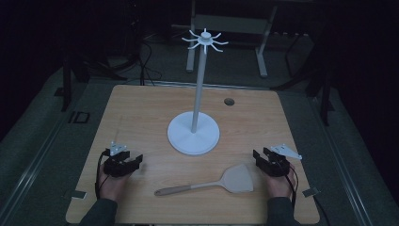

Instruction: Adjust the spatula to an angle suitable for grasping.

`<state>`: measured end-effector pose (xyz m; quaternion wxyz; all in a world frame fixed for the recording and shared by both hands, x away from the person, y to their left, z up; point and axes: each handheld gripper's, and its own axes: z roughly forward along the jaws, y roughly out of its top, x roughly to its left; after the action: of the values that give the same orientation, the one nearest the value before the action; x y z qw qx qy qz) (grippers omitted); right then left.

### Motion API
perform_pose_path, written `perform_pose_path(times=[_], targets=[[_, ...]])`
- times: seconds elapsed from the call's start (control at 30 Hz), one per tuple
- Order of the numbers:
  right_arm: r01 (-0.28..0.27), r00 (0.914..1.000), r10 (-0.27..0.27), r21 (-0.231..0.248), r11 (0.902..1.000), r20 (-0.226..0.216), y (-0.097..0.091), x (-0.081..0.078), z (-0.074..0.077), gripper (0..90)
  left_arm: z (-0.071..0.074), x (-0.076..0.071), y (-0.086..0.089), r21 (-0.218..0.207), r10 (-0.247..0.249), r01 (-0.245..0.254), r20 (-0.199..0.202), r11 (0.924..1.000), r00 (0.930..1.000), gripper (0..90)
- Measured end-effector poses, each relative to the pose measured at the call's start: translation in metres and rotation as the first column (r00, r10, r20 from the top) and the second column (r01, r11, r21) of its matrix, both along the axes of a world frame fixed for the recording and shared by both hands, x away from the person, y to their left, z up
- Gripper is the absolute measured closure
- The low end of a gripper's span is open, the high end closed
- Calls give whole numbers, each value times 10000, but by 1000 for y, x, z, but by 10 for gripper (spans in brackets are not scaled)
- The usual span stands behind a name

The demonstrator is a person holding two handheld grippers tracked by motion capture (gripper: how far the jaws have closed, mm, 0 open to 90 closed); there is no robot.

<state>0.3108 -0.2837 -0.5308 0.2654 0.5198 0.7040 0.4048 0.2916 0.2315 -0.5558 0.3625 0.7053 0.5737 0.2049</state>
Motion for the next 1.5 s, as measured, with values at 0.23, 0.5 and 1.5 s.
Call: perform_pose_path(times=[0.23, 0.5, 1.5], targets=[[-1245, 9920, 1252, -489, 9910, 128, 13, -11, 10, 626, 0, 0, 0, -49, 35, -35, 31, 10000, 10000, 417], [-2332, 9720, 2347, -802, 9691, 100, 24, -18, 12, 863, 0, -1, 1, -58, 50, -49, 35, 10000, 10000, 416], [-3426, 9372, 3283, -1332, 9300, -1179, 43, -35, -8, 900, 0, -1, 1, -48, 61, -61, 2, 10000, 10000, 415]])
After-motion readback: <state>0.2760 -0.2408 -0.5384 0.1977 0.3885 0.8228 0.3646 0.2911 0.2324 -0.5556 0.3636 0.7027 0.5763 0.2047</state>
